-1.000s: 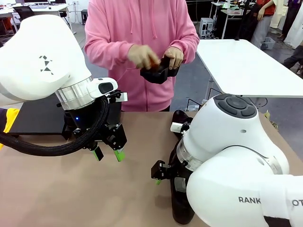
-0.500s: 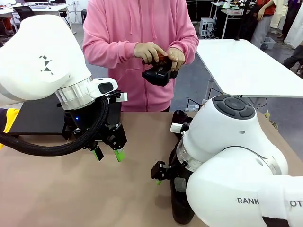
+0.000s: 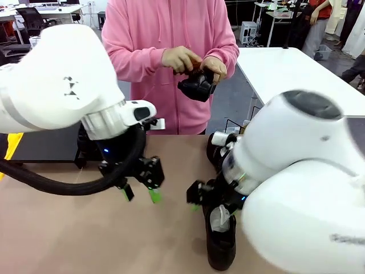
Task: Organize the shoes by placing them on the stand.
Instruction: Place the Shoe from the middle of the table onto the Shoes Stand.
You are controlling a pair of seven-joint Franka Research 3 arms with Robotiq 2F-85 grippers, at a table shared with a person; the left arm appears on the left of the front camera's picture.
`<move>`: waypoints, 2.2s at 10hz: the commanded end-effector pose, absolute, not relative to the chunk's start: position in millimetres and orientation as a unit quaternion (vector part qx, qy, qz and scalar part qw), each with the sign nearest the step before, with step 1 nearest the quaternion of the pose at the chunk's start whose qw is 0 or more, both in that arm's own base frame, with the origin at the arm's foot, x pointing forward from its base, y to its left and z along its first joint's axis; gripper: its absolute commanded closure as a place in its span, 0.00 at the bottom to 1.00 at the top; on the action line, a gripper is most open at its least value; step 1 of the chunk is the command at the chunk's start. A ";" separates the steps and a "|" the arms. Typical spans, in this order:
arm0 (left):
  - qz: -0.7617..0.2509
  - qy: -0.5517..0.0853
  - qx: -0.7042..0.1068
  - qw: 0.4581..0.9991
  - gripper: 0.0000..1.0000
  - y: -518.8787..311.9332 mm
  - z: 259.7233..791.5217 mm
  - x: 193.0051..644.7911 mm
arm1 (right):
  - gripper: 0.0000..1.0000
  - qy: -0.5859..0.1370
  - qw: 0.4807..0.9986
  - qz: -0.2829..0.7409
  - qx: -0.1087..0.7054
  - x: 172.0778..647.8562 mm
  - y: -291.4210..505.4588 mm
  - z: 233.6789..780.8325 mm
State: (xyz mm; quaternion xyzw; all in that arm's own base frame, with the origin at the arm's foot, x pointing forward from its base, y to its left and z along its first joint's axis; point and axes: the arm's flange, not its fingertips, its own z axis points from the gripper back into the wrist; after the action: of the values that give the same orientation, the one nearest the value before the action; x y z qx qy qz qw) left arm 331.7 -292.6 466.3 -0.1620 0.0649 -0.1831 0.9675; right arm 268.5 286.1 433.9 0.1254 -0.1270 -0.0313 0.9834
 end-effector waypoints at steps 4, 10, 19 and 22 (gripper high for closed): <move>-0.109 0.035 -0.170 0.979 0.27 -365.7 446.5 304.3 | 0.00 -0.151 0.953 -0.249 0.086 248.8 118.2 449.1; -0.088 -0.052 -0.085 0.991 0.27 -435.3 361.5 341.5 | 0.00 -0.150 0.954 -0.240 0.093 298.8 136.8 507.0; -0.045 -0.066 -0.083 0.993 0.27 -432.9 384.7 323.2 | 0.00 -0.150 0.954 -0.240 0.093 298.8 136.8 507.0; -0.049 -0.065 -0.096 0.992 0.27 -429.8 392.6 314.3 | 0.00 -0.150 0.954 -0.240 0.093 298.8 136.8 507.0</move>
State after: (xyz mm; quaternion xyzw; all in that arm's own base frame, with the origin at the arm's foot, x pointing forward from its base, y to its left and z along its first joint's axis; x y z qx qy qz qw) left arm 322.9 -433.7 393.5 -0.0936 -0.0668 -0.0552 0.9918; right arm 294.8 137.7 506.3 0.0820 -0.1474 -0.2460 0.9545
